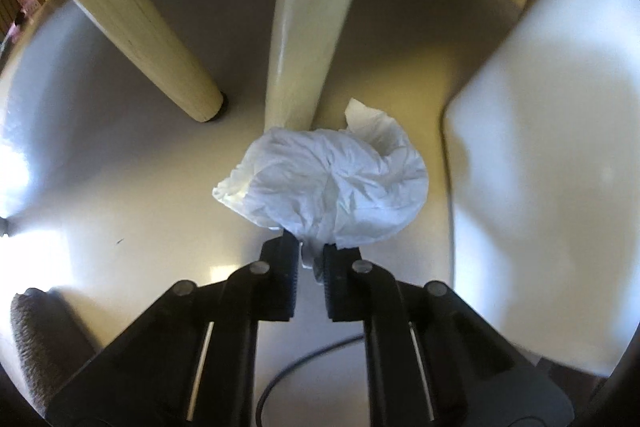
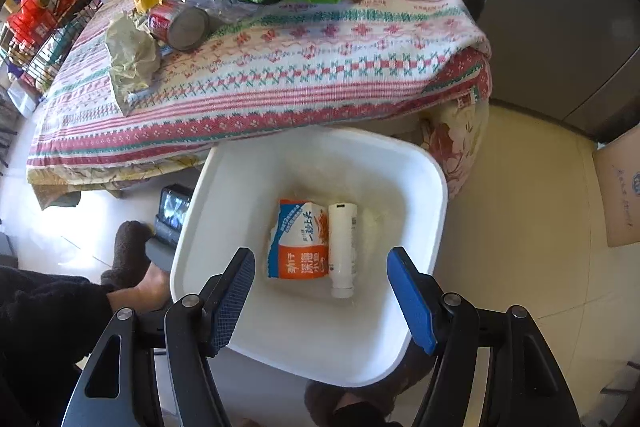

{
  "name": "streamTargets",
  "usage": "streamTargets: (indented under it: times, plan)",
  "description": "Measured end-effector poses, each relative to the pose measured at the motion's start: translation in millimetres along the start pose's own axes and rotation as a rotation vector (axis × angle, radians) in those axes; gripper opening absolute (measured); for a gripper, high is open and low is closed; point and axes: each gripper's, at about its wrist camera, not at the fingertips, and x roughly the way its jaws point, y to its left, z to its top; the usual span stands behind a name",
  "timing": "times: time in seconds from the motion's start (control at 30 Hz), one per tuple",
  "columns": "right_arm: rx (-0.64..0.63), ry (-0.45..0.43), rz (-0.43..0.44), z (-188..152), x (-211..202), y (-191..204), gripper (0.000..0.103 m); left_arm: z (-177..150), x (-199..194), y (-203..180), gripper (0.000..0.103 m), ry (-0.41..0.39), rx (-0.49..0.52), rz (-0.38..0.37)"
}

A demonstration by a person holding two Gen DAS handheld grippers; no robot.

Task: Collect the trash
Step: 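Lower the left tool and grasp the crumpled tissue on the floor, then grasp the green snack bag with the right tool while left holds tissue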

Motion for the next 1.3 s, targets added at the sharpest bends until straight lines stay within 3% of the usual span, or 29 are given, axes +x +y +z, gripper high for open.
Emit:
streamTargets:
  times: [0.23, 0.43, 0.7, 0.77, 1.0, 1.13, 1.3]
  plan:
    - [-0.005, -0.074, 0.006, 0, -23, 9, 0.070, -1, -50, -7, 0.010, -0.037, 0.037, 0.043]
    - [-0.012, -0.139, 0.007, 1, -39, 14, 0.070, -3, -120, -10, 0.010, -0.085, 0.106, 0.092]
    - [-0.009, -0.202, 0.041, 12, -59, 23, 0.070, 5, -225, -5, 0.010, -0.185, 0.113, 0.033]
    - [-0.019, -0.215, 0.047, 17, -62, 26, 0.070, -11, -258, -7, 0.010, -0.218, 0.137, 0.005]
    - [-0.063, -0.262, 0.023, 51, -61, 36, 0.070, 35, -334, -6, 0.010, -0.308, 0.170, -0.057]
    - [-0.103, -0.291, -0.025, 80, -53, 45, 0.070, 66, -352, 6, 0.010, -0.318, 0.147, -0.037]
    - [-0.229, -0.313, -0.125, 104, -34, 71, 0.070, 87, -357, 32, 0.010, -0.400, 0.149, 0.045]
